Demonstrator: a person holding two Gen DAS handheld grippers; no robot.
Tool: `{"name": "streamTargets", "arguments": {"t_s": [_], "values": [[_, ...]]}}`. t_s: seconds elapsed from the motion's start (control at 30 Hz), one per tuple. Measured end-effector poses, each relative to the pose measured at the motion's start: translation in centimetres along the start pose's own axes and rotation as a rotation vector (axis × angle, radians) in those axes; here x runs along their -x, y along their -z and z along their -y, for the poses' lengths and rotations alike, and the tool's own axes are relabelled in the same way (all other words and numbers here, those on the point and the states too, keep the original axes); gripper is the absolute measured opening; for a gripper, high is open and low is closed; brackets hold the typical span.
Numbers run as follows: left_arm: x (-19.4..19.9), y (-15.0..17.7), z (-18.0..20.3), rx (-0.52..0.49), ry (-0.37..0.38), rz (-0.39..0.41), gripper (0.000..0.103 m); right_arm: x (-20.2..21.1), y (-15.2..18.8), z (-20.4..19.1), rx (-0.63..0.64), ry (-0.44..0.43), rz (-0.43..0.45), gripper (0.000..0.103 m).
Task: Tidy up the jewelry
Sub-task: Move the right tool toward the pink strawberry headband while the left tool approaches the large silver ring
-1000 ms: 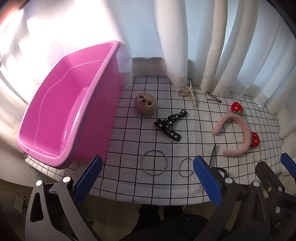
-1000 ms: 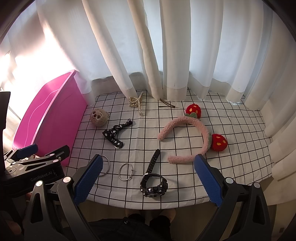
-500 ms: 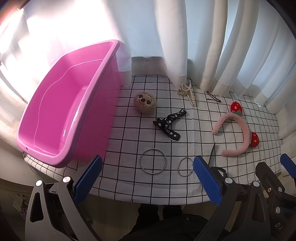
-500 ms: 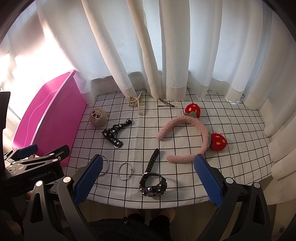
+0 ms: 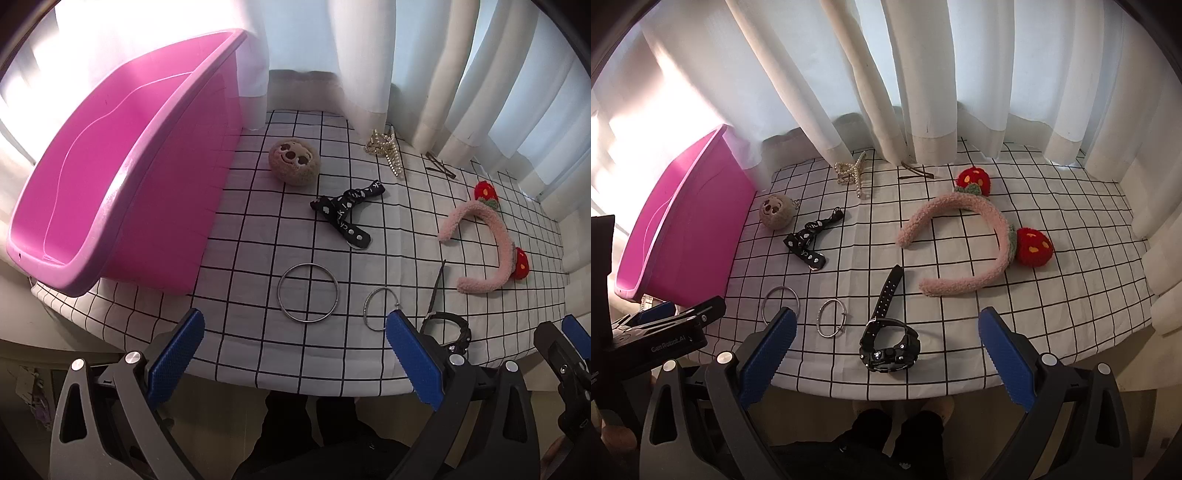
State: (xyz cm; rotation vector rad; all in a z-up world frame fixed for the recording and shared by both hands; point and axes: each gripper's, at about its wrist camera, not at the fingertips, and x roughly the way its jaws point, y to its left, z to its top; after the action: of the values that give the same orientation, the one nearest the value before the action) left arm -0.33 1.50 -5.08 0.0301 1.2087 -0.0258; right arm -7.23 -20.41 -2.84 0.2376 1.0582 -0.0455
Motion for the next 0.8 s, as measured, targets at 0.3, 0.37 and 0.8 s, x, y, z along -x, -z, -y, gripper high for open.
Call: {"name": "streamTargets", "arguments": {"t_s": [0.3,0.37,0.8], "values": [[-6.3,1.6,-1.5,0.065,0.037,-0.050,0.097,-4.6,1.6,5.8,-0.095,0.031,-0.061,0.094],[-7.5,1.8,-1.0,0.051,0.037,-0.041,0.097,-5.5,1.8,6.8,-0.100,0.044,-0.061,0.094],[-13.8,1.4,0.8,0.049,0.004,-0.093,0.097,-10.0,1.0,11.7,-0.122,0.096,-0.054,0.094]]}}
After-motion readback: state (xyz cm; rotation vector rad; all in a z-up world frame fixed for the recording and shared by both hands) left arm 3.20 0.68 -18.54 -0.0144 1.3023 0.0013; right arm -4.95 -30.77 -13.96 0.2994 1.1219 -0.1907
